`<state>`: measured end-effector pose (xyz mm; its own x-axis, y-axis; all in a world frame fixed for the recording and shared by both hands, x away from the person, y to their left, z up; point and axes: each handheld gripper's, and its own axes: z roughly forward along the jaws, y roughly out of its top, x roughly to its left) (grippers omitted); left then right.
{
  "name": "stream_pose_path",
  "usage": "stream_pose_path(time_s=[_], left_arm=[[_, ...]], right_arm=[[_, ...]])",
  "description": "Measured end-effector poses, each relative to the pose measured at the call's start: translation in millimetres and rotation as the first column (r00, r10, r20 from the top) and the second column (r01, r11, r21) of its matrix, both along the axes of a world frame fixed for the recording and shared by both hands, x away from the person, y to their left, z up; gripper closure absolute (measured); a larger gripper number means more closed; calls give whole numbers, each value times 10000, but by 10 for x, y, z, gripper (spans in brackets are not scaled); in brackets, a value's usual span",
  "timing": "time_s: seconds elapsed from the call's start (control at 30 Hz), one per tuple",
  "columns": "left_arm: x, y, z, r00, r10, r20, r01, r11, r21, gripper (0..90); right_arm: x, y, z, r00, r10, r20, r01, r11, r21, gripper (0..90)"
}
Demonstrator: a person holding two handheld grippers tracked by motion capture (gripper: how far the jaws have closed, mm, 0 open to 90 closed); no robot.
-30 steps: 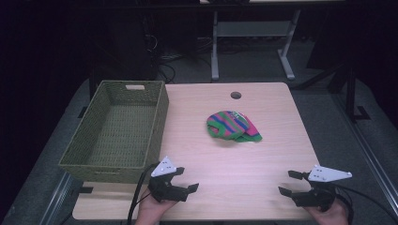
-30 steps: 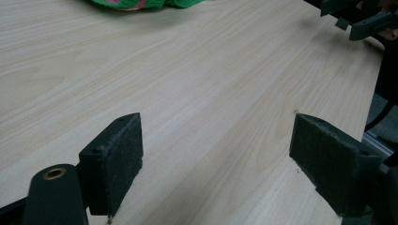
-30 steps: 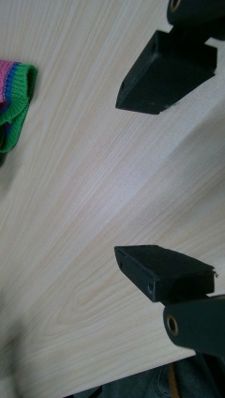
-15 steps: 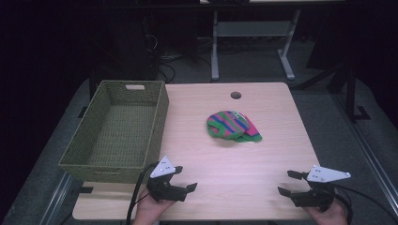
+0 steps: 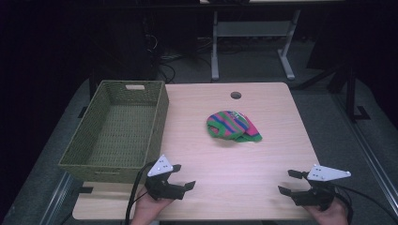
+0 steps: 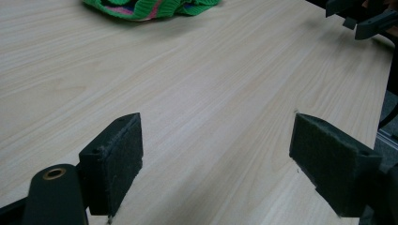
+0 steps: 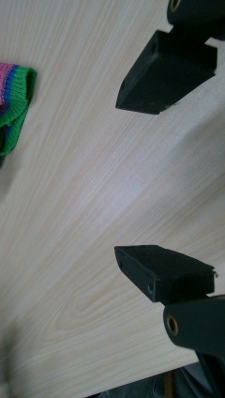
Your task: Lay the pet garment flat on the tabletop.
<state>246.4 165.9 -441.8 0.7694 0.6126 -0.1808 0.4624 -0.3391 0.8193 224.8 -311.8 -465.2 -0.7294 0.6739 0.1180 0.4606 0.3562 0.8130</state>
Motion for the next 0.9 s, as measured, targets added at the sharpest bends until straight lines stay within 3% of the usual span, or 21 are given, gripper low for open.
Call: stream_pose_path(time_s=[0.17,0.47,0.73,0.9], left_arm=[[29,-18,-26,9999,-35,-122,37,9999,154,173],[25,-36,-24,9999,-134,-31,135,9996,262,173],[39,-45,-14,10000,-57,15,57,9999,96,173],[67,-23,-15,10000,19,-23,-19,9999,-122,173]], right_arm=[[100,-14,-2,9997,-30,-258,32,10000,79,229],[248,165,114,9981,609,-50,-611,9976,-339,240],[321,337,205,9947,1026,-103,-1030,9920,-725,239],[398,410,303,9920,1257,-59,-1258,9899,-647,239]])
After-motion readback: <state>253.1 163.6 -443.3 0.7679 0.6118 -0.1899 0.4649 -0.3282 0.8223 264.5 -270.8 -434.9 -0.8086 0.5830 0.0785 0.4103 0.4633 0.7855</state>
